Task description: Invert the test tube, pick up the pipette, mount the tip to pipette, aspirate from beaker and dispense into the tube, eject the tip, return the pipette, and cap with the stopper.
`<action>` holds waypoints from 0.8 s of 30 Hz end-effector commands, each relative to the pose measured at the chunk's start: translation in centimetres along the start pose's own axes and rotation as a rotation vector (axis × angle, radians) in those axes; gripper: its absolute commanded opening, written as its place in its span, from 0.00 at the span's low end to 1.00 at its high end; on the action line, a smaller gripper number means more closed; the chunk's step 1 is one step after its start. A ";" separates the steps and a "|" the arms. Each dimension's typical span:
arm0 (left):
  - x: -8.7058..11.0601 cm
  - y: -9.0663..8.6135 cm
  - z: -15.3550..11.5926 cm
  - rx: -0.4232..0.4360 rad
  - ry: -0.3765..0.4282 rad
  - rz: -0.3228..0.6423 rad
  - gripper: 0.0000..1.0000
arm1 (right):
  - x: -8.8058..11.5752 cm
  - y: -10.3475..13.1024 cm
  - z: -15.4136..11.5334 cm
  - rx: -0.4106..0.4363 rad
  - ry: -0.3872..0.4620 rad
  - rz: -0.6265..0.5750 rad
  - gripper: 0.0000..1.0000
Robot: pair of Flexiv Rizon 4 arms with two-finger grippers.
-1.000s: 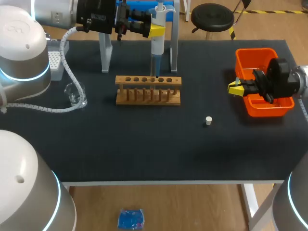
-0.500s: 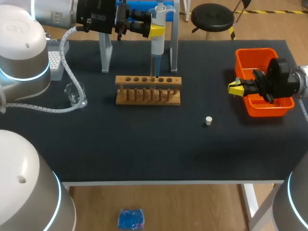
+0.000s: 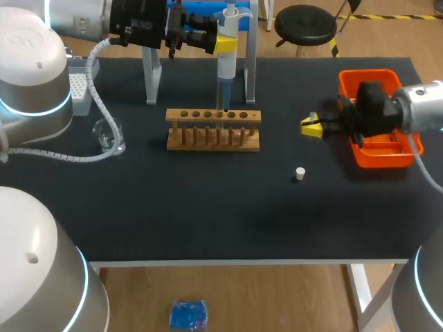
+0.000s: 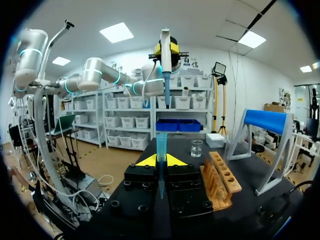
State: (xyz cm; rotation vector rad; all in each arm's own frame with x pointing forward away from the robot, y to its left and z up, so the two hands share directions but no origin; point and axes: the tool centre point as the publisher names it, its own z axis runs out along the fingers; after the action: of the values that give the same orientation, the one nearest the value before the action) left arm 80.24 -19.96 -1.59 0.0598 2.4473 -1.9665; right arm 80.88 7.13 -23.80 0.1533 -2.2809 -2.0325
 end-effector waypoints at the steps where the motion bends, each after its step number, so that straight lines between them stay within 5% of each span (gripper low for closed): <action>1: 0.1 0.1 -0.1 0.003 -0.001 0.001 0.00 | -0.7 0.5 2.4 0.052 0.006 -0.020 0.00; 24: 0.1 0.1 -0.1 0.003 -0.001 0.001 0.00 | -1.4 2.6 11.1 0.112 0.034 -0.301 0.00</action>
State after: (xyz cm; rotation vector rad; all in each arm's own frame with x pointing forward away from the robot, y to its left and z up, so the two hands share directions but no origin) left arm 80.26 -19.95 -1.59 0.0600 2.4479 -1.9666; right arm 80.93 17.87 -22.61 0.5582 -2.4696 -2.0050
